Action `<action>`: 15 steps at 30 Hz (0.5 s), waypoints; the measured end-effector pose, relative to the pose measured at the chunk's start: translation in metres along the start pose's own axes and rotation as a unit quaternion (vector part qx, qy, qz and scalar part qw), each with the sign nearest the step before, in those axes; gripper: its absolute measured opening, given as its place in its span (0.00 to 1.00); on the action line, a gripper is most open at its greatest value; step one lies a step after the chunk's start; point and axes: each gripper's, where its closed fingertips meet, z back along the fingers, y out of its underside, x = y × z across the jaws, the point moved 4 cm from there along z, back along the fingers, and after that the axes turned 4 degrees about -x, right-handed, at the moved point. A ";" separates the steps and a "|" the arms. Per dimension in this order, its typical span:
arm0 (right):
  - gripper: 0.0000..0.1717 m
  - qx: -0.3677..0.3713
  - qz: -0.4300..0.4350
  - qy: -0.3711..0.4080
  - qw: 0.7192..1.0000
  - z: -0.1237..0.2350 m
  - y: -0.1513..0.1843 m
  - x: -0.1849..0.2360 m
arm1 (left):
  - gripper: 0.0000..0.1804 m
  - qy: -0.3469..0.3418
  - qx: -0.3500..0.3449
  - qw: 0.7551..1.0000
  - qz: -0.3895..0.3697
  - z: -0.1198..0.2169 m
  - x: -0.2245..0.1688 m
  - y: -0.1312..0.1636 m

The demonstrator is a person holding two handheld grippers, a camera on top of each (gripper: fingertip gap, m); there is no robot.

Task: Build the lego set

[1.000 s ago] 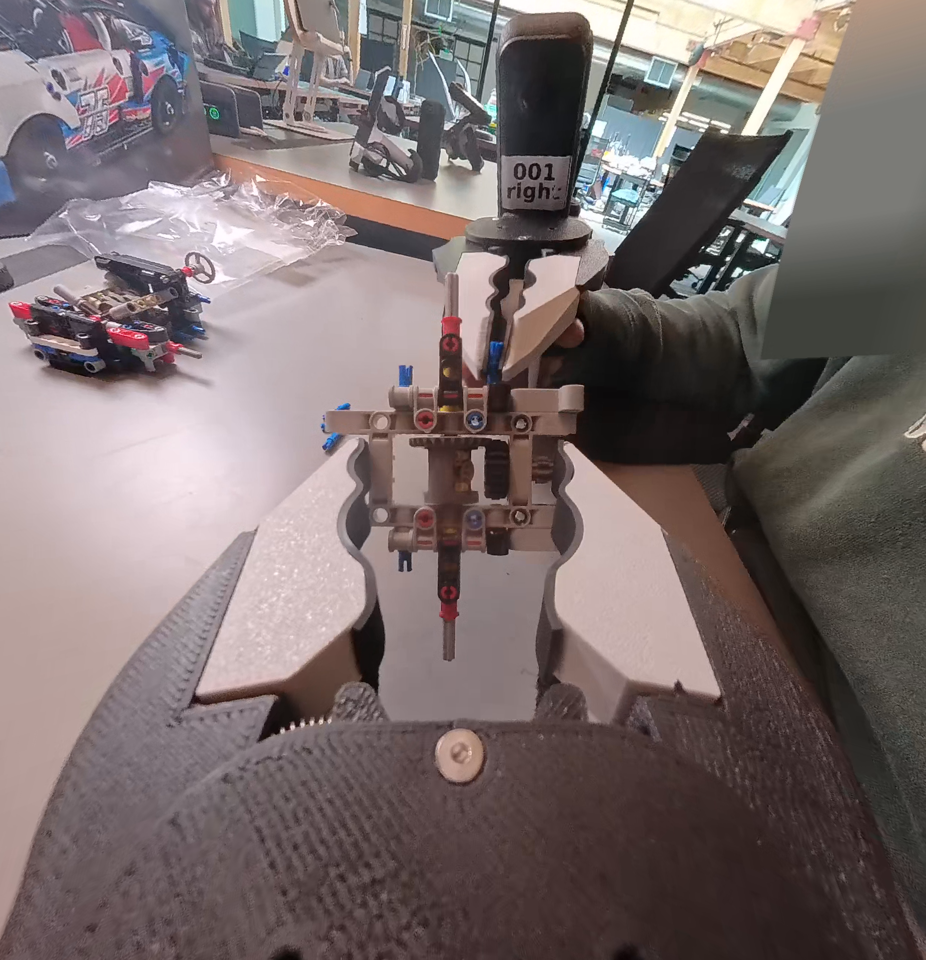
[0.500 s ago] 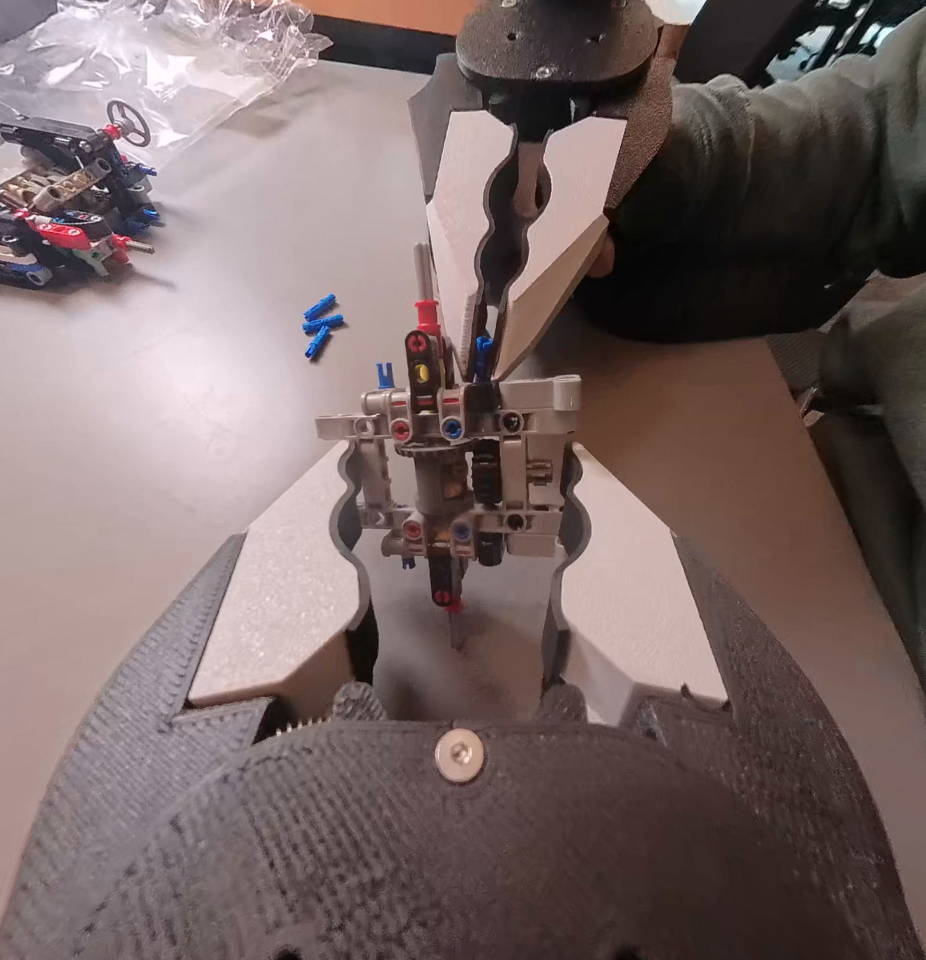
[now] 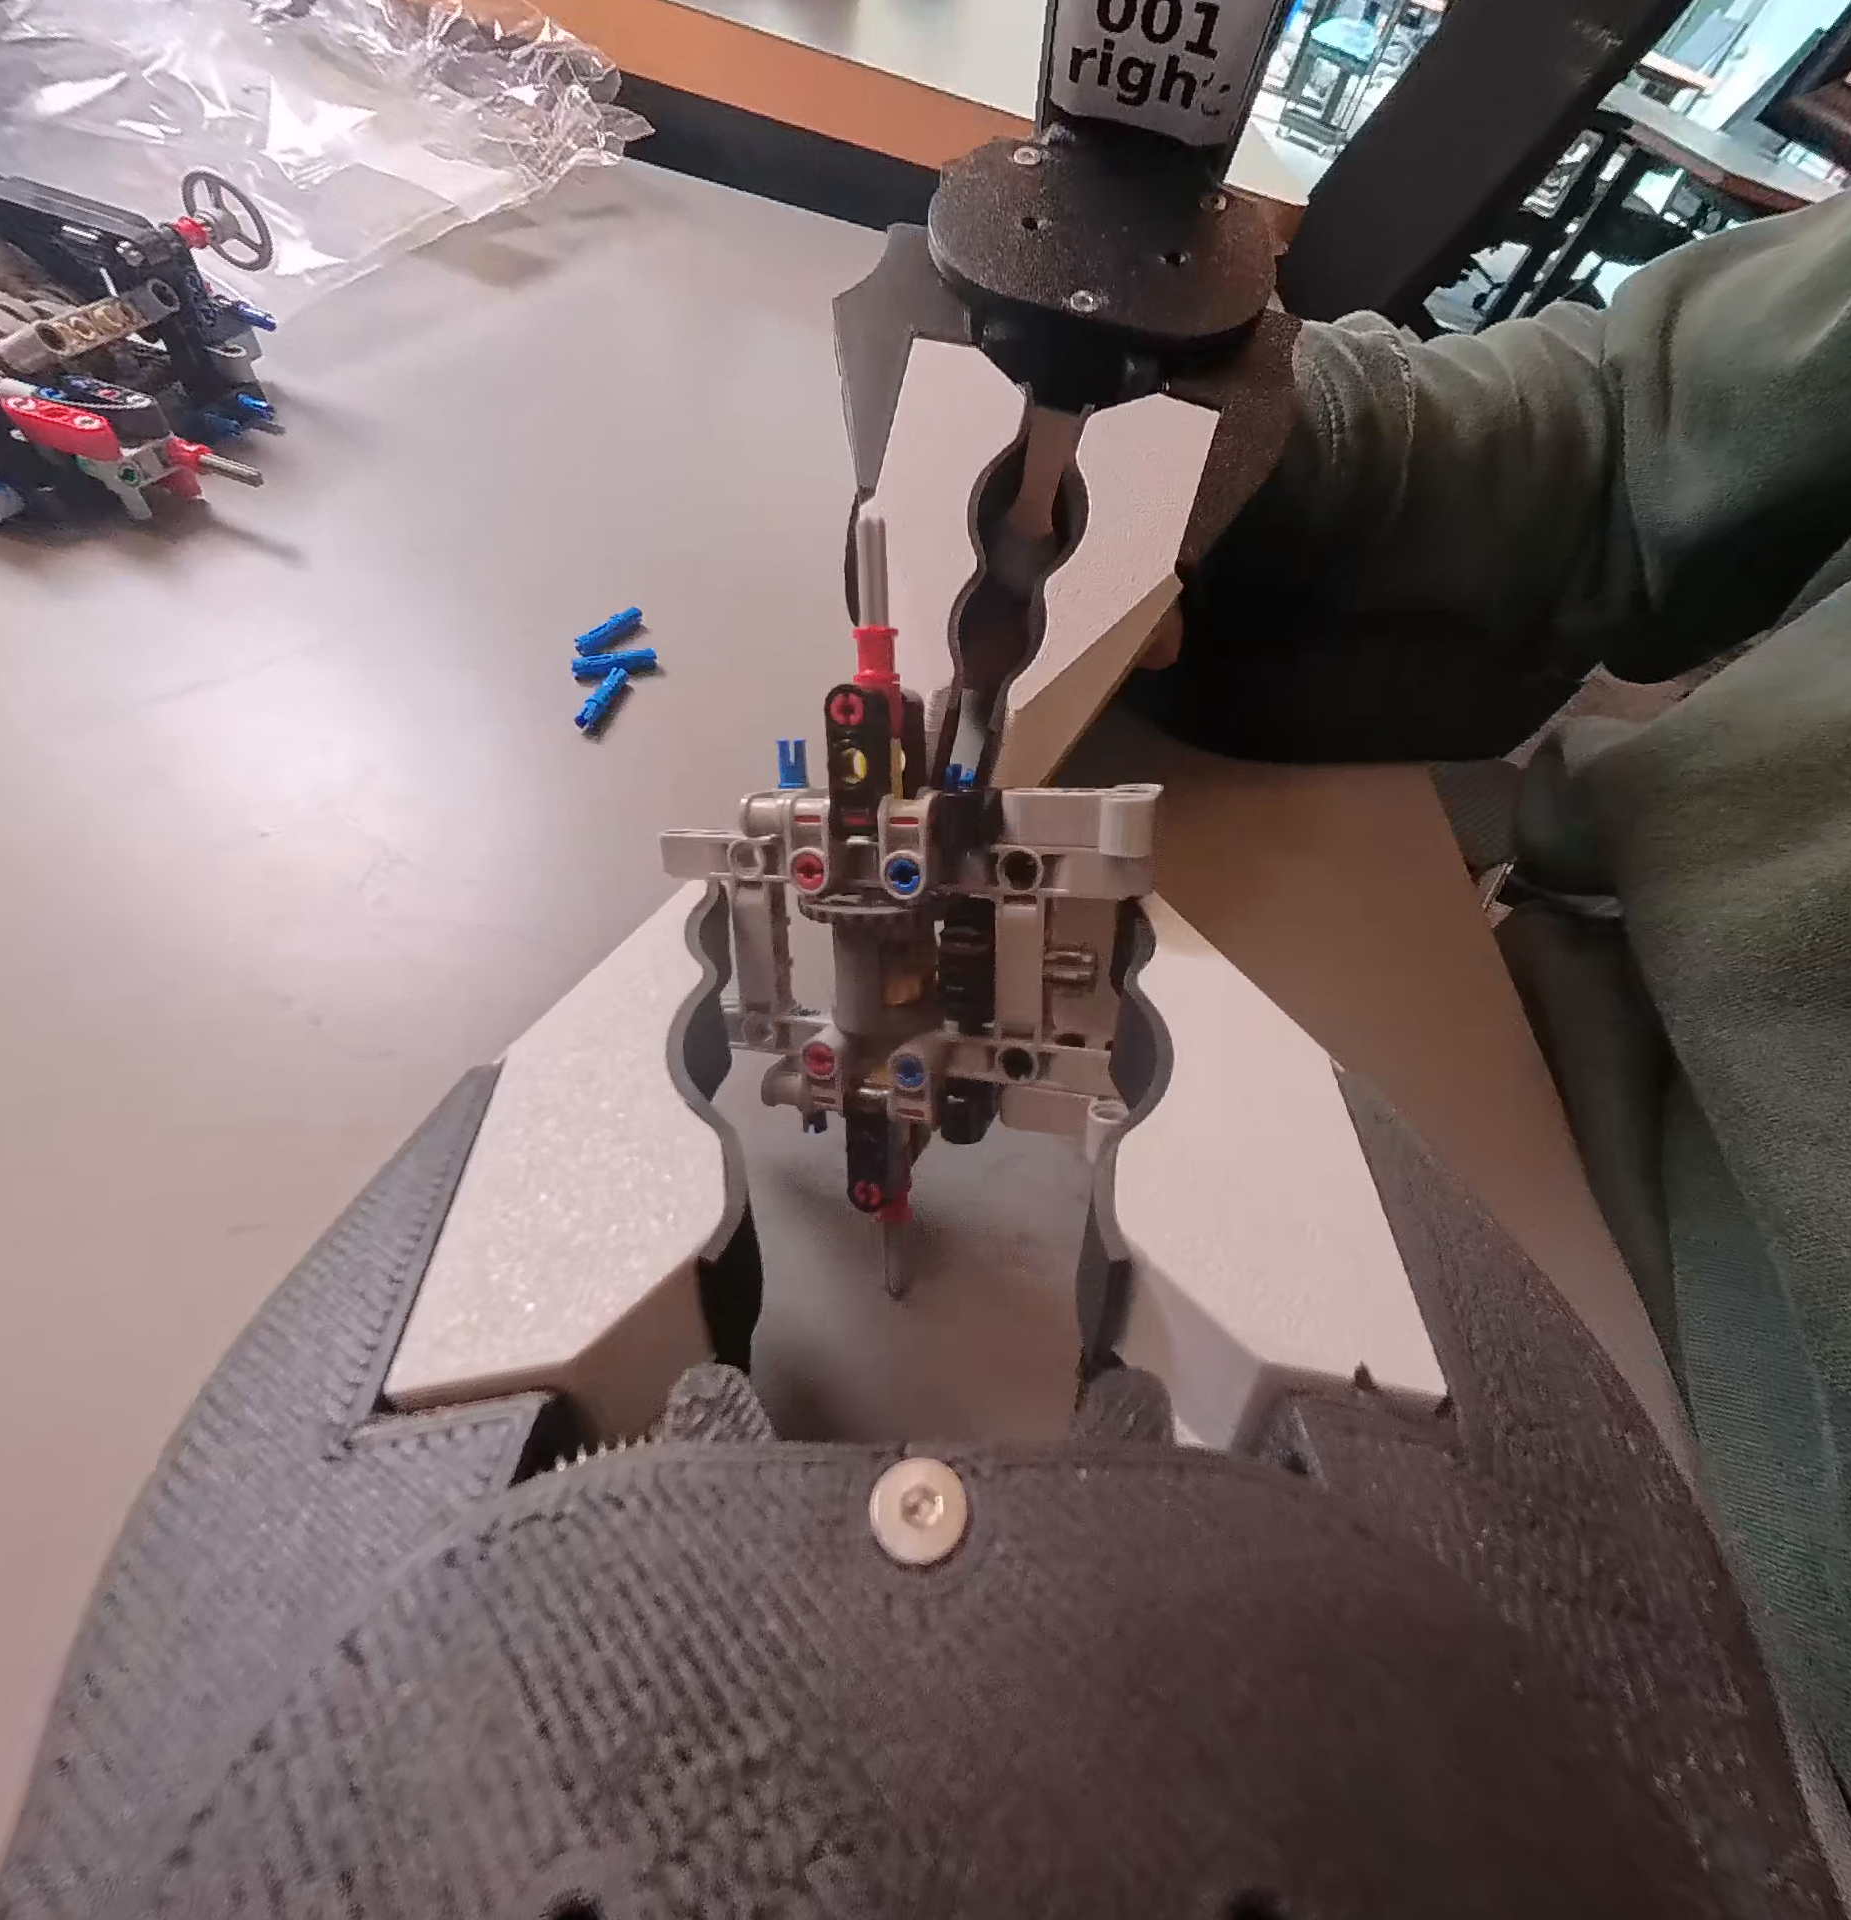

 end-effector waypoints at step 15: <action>0.02 0.028 0.006 0.010 1.000 -0.003 0.007 -0.002 | 0.41 -0.055 0.032 0.996 -0.066 0.009 0.011 -0.002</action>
